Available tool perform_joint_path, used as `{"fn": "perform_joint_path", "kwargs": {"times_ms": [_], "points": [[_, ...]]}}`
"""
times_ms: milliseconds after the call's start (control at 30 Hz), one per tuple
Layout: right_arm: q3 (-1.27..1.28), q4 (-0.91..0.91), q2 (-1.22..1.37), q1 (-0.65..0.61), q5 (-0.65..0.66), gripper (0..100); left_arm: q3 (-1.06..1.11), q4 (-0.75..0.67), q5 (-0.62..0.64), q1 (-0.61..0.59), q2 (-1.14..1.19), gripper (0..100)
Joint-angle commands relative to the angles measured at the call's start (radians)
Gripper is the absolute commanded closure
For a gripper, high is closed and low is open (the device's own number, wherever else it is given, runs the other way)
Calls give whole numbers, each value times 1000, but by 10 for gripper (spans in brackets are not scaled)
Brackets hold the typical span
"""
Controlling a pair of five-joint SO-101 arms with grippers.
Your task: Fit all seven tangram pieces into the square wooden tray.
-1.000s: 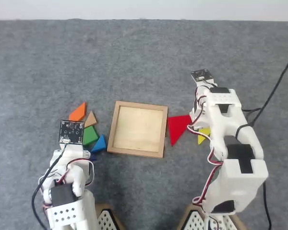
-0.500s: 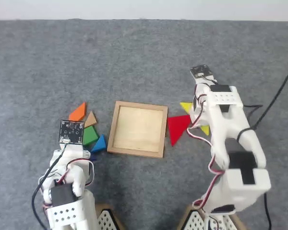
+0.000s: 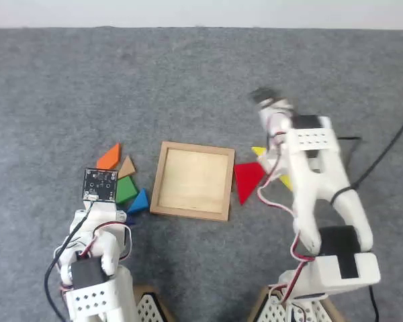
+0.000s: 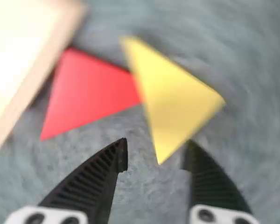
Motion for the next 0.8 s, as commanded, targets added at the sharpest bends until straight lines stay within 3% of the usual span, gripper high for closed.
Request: {"fn": "perform_joint_path", "kwargs": {"times_ms": [0, 100, 400, 767], "points": [[-9, -27, -13, -28, 169, 647, -8, 6, 6, 6, -20, 985], [3, -59, -1, -48, 207, 600, -8, 6, 6, 6, -20, 985], [109, -200, 5, 22, 341, 598, -8, 6, 6, 6, -20, 985], [120, -348, 133, 48, 350, 600, -8, 6, 6, 6, -20, 985]]}}
